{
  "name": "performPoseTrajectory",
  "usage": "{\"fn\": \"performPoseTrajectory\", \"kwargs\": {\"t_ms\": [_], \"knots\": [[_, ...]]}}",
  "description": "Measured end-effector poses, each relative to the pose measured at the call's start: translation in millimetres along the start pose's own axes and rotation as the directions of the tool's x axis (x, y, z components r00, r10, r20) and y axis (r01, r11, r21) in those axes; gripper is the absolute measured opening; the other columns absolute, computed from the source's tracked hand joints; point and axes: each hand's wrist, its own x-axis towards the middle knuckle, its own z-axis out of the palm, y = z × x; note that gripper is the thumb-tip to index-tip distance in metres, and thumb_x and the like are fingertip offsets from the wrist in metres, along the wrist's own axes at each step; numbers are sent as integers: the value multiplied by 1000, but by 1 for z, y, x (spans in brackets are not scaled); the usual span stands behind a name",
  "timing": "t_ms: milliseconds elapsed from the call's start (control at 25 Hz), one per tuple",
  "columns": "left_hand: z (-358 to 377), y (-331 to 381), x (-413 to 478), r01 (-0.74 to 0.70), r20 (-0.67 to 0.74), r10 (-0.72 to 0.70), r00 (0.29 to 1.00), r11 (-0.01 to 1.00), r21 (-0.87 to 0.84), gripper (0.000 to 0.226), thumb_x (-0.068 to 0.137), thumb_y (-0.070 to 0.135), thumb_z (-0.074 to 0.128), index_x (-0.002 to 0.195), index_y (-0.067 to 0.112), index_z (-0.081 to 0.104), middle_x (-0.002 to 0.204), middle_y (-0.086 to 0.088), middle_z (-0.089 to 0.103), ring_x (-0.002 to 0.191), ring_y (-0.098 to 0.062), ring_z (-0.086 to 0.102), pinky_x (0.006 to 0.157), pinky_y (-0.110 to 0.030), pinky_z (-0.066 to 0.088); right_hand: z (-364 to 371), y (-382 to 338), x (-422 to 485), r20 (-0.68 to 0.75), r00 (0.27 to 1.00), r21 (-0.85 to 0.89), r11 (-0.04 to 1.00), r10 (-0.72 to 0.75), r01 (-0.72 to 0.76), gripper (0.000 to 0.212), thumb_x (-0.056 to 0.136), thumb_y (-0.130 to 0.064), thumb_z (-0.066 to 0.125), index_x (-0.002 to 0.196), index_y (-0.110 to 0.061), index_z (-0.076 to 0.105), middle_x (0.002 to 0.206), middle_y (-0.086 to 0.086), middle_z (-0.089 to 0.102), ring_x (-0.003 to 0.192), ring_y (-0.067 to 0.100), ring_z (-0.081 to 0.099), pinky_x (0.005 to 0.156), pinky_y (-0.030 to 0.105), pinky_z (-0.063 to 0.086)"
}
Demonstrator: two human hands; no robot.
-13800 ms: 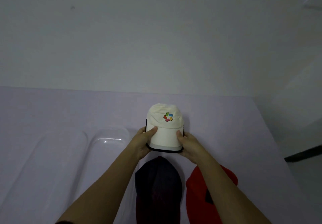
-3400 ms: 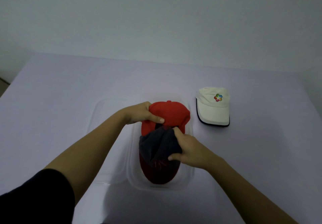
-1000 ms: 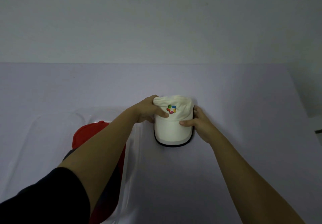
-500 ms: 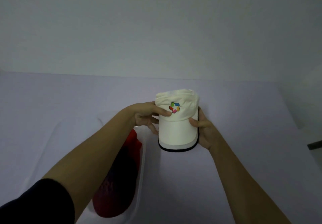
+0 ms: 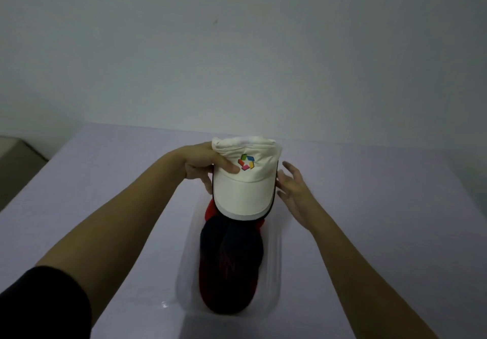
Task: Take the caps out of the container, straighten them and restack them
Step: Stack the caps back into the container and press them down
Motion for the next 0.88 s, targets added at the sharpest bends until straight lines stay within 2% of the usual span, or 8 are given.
{"fn": "performPoseTrajectory", "kwargs": {"t_ms": [80,200,320,400,480,560,720,880], "knots": [[-18,-3,-8,-6,-60,9,998,998,59,38,75,4,73,107,23,66,111,-3,69,107,-29,60,70,-61,54,10,18,-1,-10,994,-106,989,106,-107,65,82,-39,63,137,-25,30,146,8,38,132,22,40,112,37,27],[-37,-5,-10,-50,-98,59,993,995,90,31,75,0,72,93,24,66,101,-2,71,101,-28,63,70,-64,52,22,38,-4,73,960,-410,886,269,-217,96,70,-48,71,145,-23,18,153,5,23,137,20,29,109,34,27],[-45,-5,-2,-129,-103,134,986,990,58,30,75,-3,72,88,21,61,91,3,73,99,-27,64,74,-70,46,36,47,2,142,938,-677,723,316,-141,123,61,-44,83,147,-24,-2,153,-1,17,136,16,26,111,33,28],[-49,-6,11,-155,-150,152,977,988,-8,37,73,-4,73,96,18,53,102,-1,70,105,-29,61,75,-68,47,43,54,10,165,933,-791,609,319,-68,141,45,-53,88,145,-33,-9,154,-2,12,137,17,24,113,38,28],[-53,-9,24,-182,-182,167,969,981,-67,46,72,-3,74,103,17,46,115,-10,63,111,-32,58,73,-67,50,45,57,17,130,927,-840,535,352,-86,147,40,-53,89,144,-35,-14,152,1,8,139,23,21,113,43,28],[-55,-12,35,-214,-197,190,962,970,-112,48,72,-3,74,103,17,44,120,-13,60,112,-32,57,70,-62,53,44,59,20,131,931,-854,516,340,-68,145,42,-50,90,144,-34,-12,149,2,10,138,24,21,113,43,28],[-57,-23,53,-233,-215,197,957,959,-161,50,71,-3,75,102,19,42,120,-11,59,112,-31,57,67,-52,56,44,57,10,207,941,-866,498,268,49,131,41,-56,87,141,-44,2,143,-1,22,132,21,31,109,45,35],[-51,-39,69,-225,-154,204,967,964,-138,49,71,-2,76,96,21,41,116,-11,60,107,-30,60,67,-49,56,48,54,-7,261,946,-870,471,192,145,131,42,-59,85,141,-45,-1,131,-5,28,126,15,33,107,42,38]]}}
